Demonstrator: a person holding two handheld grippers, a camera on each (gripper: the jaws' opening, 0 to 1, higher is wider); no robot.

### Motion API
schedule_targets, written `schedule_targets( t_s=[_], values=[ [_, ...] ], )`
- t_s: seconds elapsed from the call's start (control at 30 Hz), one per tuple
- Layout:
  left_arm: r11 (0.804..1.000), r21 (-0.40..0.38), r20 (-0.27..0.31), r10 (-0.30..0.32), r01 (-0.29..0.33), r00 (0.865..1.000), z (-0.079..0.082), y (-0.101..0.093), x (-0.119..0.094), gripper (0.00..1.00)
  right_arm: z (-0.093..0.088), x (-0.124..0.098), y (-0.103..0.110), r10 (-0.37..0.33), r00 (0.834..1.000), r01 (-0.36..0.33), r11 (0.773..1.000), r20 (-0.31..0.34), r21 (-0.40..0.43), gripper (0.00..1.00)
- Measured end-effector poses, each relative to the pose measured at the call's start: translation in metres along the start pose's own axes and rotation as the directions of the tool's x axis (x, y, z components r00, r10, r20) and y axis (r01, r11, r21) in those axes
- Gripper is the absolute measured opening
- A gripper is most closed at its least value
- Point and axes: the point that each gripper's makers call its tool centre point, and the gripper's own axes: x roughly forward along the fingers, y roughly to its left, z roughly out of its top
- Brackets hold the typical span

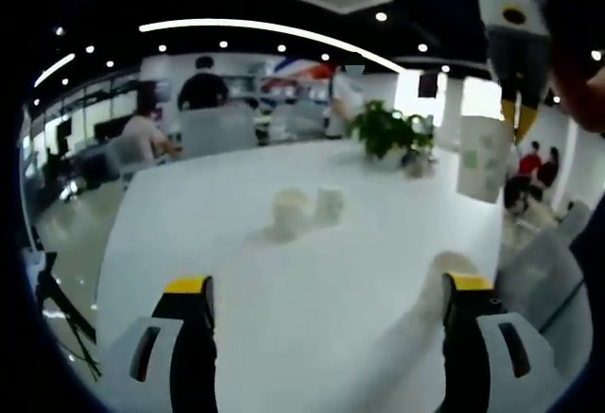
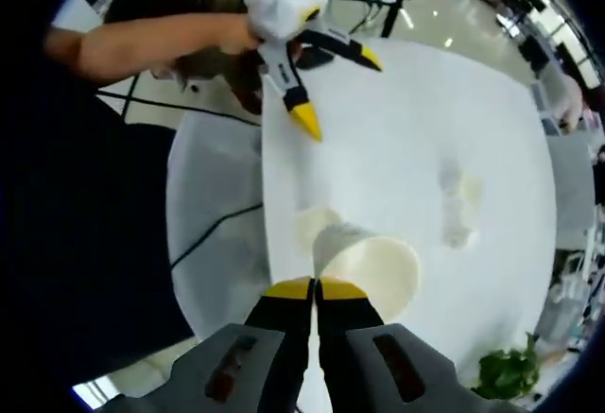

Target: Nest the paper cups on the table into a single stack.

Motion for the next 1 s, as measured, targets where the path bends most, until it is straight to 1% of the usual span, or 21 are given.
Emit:
schedule_targets(
  t_s=[0.1, 0.17, 0.27, 0.47, 0.57, 0.77, 0.87, 1.0],
  values=[
    [1.000, 0.002, 0.001, -0.002, 0.002, 1.000, 0.000, -0.001, 0.001, 0.98, -0.002, 0.006, 0.001, 0.006, 1.000, -0.006, 1.000, 0.003, 0.014, 0.00],
    [1.000, 0.002, 0.003, -0.002, 0.002, 1.000, 0.001, -0.002, 0.001, 0.98, -0.002, 0.012, 0.004, 0.022, 1.000, -0.022, 0.999, 0.013, 0.027, 0.00],
    [1.000, 0.000, 0.003, -0.002, 0.002, 1.000, 0.001, -0.002, 0.001, 0.98, -0.003, 0.021, 0.004, 0.028, 1.000, -0.028, 0.999, 0.010, 0.029, 0.00],
    [1.000, -0.009, 0.008, -0.002, 0.002, 1.000, 0.001, -0.003, 0.001, 0.98, 0.000, 0.035, 0.006, 0.032, 0.999, -0.032, 0.999, 0.019, 0.034, 0.00],
    [1.000, -0.011, 0.007, -0.001, 0.001, 1.000, 0.000, -0.003, 0.001, 0.98, 0.001, 0.041, 0.009, 0.041, 0.999, -0.042, 0.999, 0.015, 0.034, 0.00],
    [1.000, -0.018, 0.013, 0.003, -0.003, 1.000, 0.001, -0.003, -0.001, 0.98, -0.003, 0.057, 0.006, 0.023, 1.000, -0.023, 0.999, -0.016, 0.032, 0.00],
    [1.000, -0.022, 0.011, 0.005, -0.005, 1.000, -0.001, -0.003, -0.001, 0.98, 0.001, 0.065, 0.009, 0.045, 0.999, -0.045, 0.998, -0.005, 0.044, 0.00],
    [1.000, -0.029, 0.012, 0.007, -0.007, 1.000, -0.003, -0.004, -0.002, 0.98, 0.002, 0.075, 0.012, 0.053, 0.999, -0.053, 0.998, -0.012, 0.042, 0.00]
  ],
)
